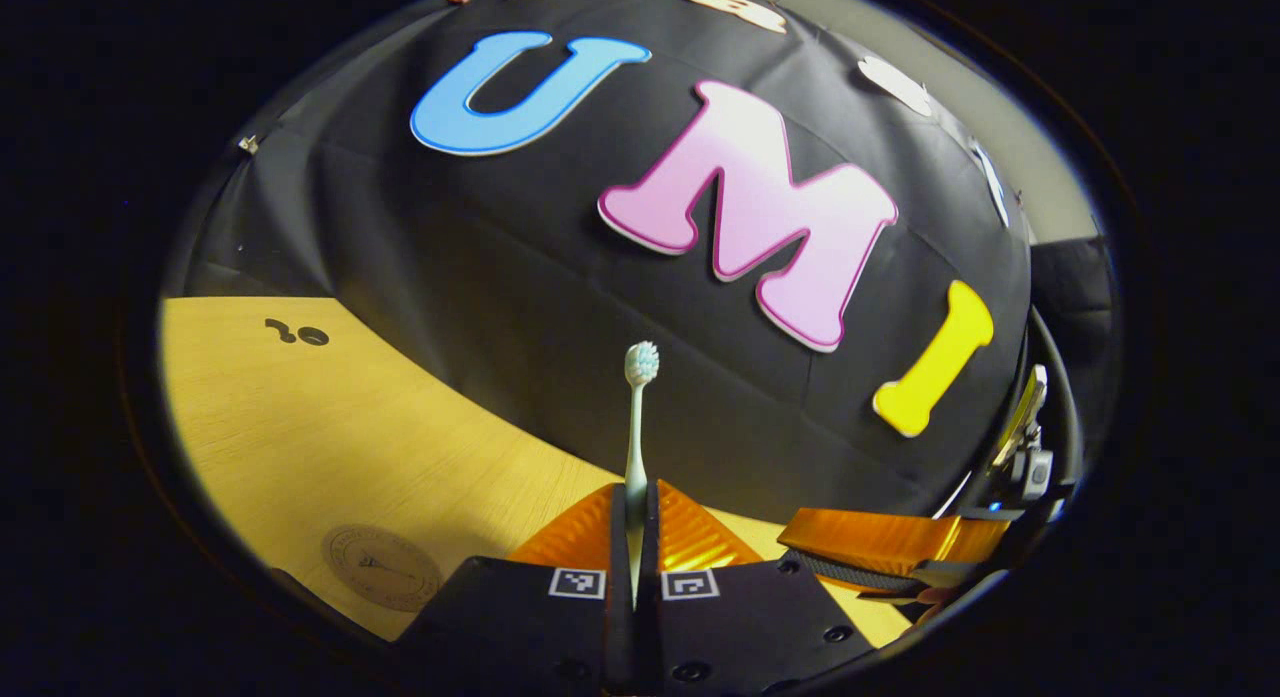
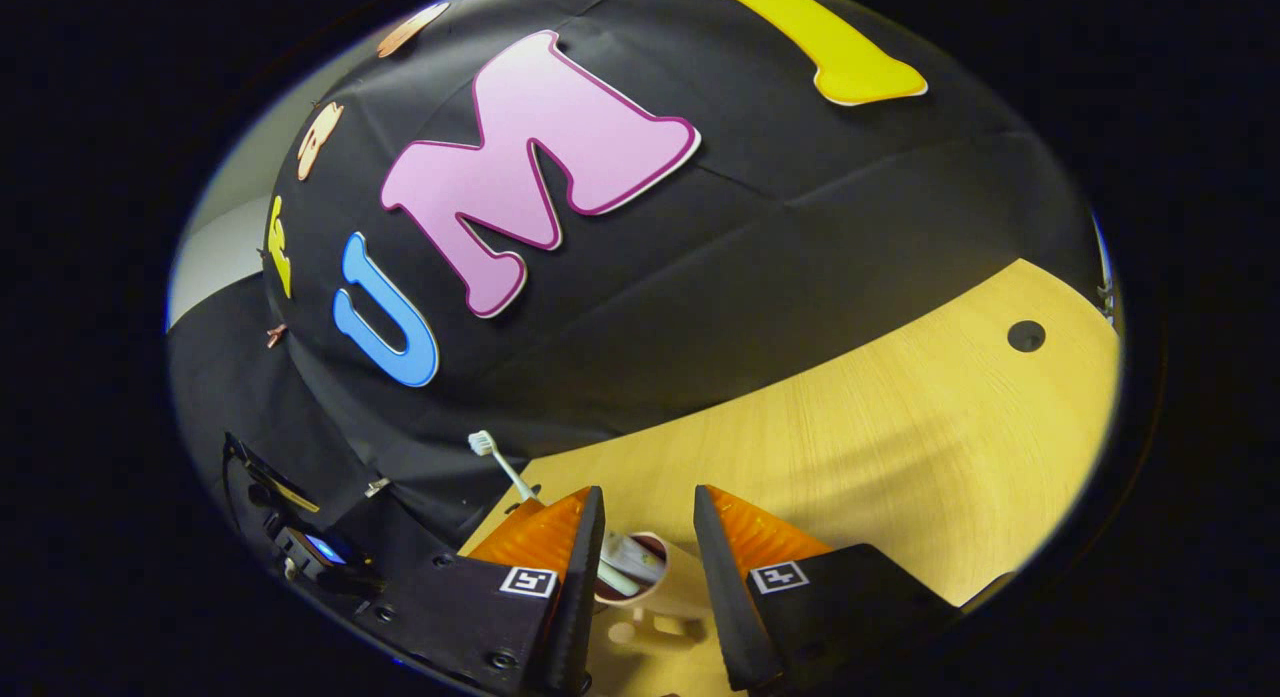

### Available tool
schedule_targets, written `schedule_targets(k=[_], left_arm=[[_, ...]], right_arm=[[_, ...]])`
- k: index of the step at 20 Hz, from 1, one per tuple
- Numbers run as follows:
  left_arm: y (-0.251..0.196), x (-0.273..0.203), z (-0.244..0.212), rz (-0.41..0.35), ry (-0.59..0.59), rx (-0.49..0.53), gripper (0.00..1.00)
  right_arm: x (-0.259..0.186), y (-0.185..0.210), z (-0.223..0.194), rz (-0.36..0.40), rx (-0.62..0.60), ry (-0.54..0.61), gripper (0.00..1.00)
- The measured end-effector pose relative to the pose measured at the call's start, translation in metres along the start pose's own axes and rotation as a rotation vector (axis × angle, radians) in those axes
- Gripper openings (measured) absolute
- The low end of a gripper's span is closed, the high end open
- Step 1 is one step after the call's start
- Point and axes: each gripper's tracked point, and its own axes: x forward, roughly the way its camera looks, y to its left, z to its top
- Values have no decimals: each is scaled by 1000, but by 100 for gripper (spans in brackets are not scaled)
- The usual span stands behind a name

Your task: Put the toothbrush and toothpaste on the desktop into the cup, then pick up the cup and place it on the coaster on the desktop.

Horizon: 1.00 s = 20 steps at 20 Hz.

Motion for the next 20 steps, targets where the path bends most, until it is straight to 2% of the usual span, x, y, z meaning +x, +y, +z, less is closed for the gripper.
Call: schedule_targets(k=[5,10,13,14,15,16,17,18,20], left_arm=[[1,-4,-19,7,1,73,6],[4,-6,-45,9,55,148,15],[-4,-11,-41,-23,43,166,22],[-6,-13,-42,-37,52,156,36],[-7,-16,-38,-42,53,146,38],[-2,-20,-32,-24,47,141,54],[5,-27,-25,-3,37,138,48],[10,-34,-17,7,30,124,60],[21,-53,-3,22,19,85,61]], right_arm=[[-12,-19,-24,-36,-3,57,55],[-24,-23,-44,-53,-43,110,55],[-27,-22,-51,-60,-82,131,55],[-28,-20,-51,-61,-82,136,55],[-28,-18,-51,-62,-77,140,55],[-29,-14,-50,-63,-70,142,55],[-30,-11,-50,-60,-65,142,55],[-31,-7,-49,-59,-59,143,55],[-30,-2,-53,-71,-59,160,55]])
